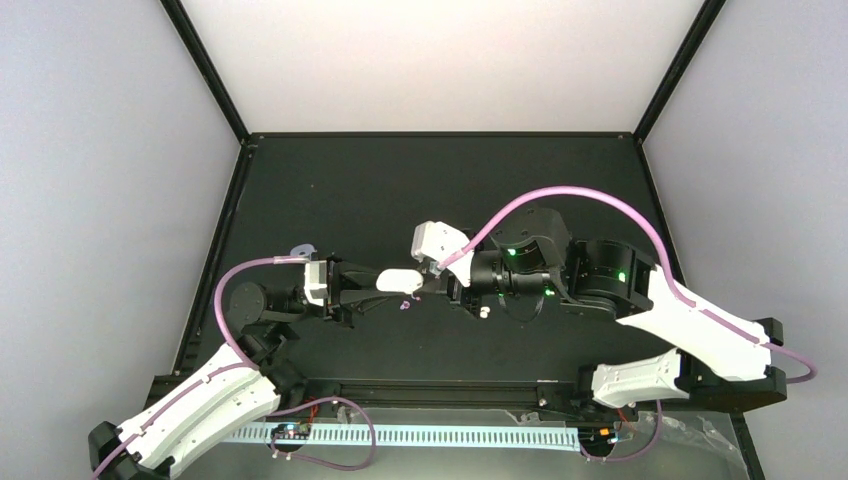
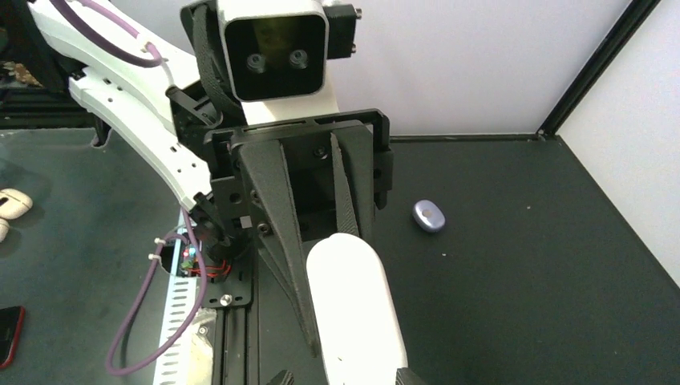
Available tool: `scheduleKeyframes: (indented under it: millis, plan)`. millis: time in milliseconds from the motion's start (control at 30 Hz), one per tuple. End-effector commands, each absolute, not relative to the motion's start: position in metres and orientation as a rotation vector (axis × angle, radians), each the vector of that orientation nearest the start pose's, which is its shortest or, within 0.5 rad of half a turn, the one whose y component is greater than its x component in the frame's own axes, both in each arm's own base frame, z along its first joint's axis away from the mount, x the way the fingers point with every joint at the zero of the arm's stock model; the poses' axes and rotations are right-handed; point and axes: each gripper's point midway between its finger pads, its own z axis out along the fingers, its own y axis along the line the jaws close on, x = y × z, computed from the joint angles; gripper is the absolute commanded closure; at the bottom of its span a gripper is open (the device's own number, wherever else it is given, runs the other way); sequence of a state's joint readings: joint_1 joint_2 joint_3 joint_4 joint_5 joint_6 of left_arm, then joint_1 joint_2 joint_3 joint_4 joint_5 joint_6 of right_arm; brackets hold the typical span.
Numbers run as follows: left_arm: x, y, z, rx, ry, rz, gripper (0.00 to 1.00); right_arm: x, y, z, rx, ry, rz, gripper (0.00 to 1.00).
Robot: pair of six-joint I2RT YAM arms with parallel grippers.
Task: Insert the wireless bluetooth earbuds into the charging case
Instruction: Place the earbud in the charging case.
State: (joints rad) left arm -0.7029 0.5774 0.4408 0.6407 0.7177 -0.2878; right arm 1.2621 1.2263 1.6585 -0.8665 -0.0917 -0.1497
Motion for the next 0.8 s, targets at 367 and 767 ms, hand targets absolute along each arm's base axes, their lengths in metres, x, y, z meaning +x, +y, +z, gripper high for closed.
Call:
scheduleKeyframes:
  millis: [367,767]
  plan:
    - [0.094,-0.229,0.402,0.885,0.866,-1.246,0.98,0.063,0.335,0.403,-1.514,1.574,0.924,0.71]
    - [0.079,-0.228,0.402,0.951,0.835,-1.29,0.98,0.094,0.34,0.397,-1.402,1.636,0.77,0.7]
